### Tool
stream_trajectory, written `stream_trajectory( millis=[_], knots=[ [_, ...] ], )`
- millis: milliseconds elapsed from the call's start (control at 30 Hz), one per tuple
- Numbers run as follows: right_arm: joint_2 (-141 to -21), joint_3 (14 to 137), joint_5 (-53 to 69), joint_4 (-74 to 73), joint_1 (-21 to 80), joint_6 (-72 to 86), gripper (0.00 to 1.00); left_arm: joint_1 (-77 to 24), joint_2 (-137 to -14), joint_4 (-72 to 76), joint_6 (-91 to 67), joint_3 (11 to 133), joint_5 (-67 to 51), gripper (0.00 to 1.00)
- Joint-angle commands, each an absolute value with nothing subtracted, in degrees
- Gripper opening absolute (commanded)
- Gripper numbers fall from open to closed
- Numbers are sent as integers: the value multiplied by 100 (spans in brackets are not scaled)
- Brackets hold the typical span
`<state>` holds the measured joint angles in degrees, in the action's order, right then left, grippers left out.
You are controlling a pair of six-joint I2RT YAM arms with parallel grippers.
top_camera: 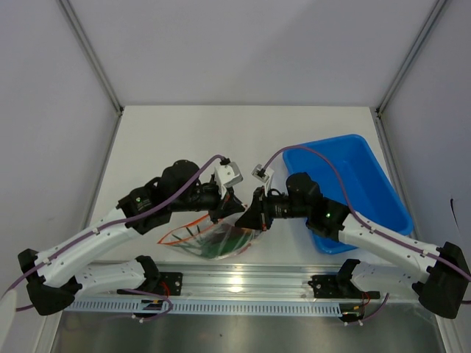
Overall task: Place the food in the zip-top bag and seal the zipper
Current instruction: Zip the zipper food storage bag at the center of the board.
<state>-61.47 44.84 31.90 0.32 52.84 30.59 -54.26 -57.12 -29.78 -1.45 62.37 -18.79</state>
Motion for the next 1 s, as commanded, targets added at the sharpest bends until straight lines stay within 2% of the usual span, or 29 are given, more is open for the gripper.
stream_trajectory(
  millis=[0, 33, 133, 167, 267, 533, 633, 733, 767, 900, 933, 967],
  knots=[
    [-6170, 4922, 3208, -191, 5326, 2725, 0, -5467, -5696, -3024, -149, 6354, -1907, 1],
    [-6170, 4965, 3243, -280, 5326, 2664, 1, -5467, -5687, -3015, -149, 6381, -1994, 0],
    [-6109, 5010, 3252, -483, 5326, 2356, 28, -5458, -5686, -3015, -202, 6442, -2135, 1],
    [-6100, 5010, 3235, -588, 5317, 2268, 32, -5449, -5704, -3041, -228, 6468, -2197, 0],
    [-5994, 4957, 3488, -598, 5212, 1961, 38, -5406, -5748, -3067, -281, 6513, -2530, 1],
    [-5933, 4702, 4622, -71, 4887, 1661, 33, -5186, -5651, -2988, -474, 6504, -3181, 0],
    [-5932, 4649, 4859, 263, 4843, 1783, 24, -5124, -5669, -3015, -510, 6495, -3252, 1],
    [-6038, 4641, 4992, 404, 4834, 1889, 8, -5098, -5669, -2980, -545, 6460, -3278, 1],
    [-6038, 4615, 5001, 465, 4843, 1924, 0, -5089, -5678, -2979, -554, 6469, -3270, 1],
    [-5986, 4465, 5010, 676, 4852, 2056, 0, -5071, -5730, -2953, -563, 6451, -3287, 1],
    [-5977, 4413, 4992, 738, 4852, 2074, 2, -5071, -5739, -2944, -580, 6460, -3322, 1],
    [-5968, 4395, 5010, 782, 4852, 2100, 13, -5063, -5748, -2944, -580, 6451, -3340, 1]
  ],
)
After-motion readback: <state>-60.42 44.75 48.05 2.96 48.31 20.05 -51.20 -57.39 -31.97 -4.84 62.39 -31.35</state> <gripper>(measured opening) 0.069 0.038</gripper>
